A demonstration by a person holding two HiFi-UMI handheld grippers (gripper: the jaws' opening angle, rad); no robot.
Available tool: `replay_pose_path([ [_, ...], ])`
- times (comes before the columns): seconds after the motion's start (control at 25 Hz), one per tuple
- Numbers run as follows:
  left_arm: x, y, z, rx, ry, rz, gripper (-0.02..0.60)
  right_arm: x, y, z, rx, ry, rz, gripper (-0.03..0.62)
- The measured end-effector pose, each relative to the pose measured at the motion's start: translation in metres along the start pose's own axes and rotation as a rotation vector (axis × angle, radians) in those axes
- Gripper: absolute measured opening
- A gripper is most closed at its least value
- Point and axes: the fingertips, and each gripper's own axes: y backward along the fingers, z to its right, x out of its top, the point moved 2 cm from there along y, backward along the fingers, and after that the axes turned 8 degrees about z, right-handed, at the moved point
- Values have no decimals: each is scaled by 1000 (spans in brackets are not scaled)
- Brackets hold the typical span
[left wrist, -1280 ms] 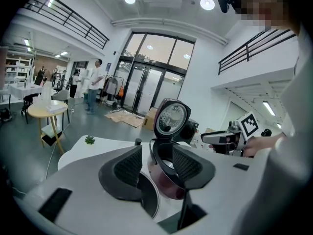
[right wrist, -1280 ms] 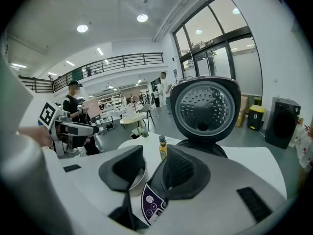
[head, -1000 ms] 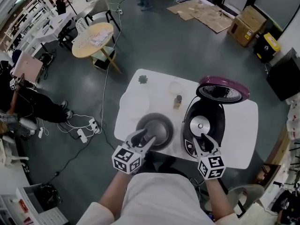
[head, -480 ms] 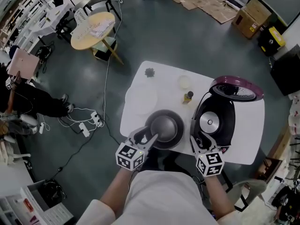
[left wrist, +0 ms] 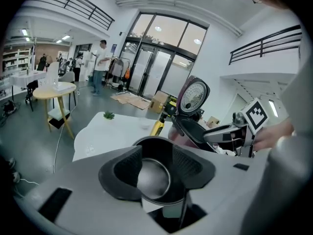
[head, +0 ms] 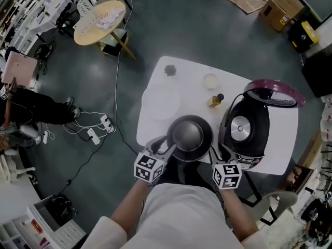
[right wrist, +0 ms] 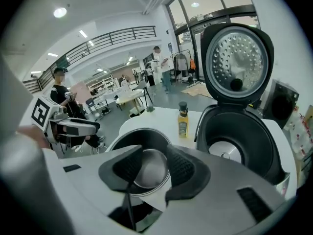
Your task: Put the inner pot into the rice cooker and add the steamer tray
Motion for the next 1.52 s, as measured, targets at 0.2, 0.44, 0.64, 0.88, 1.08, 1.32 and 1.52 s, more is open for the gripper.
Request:
replay_pose_path([
  [0.2, -25, -11, -22, 9, 1, -55, 215, -24, -17, 3, -65, 21, -61, 179],
  [0.44, -57, -31, -45, 23, 0, -134, 224, -55, -38, 12, -160, 3, -124, 196],
  [0.64, -75, -47, -56, 14, -7, -196, 227, -76, -54, 20, -213, -27, -167, 202],
  [0.88, -87, -65, -65, -8, -37, -253, 232, -92, -71, 28, -233, -55, -215, 207],
  [1.08, -98, -77, -70, -15, -60, -307, 216, -104, -88, 32, -231, -62, -249, 196],
  [1.32, -101, -85, -65, -12, -72, -319, 150, -114, -97, 33, -231, -45, -269, 63],
  [1.52, -99, -81, -67, 10, -103, -342, 127, -113, -93, 29, -223, -81, -259, 60],
])
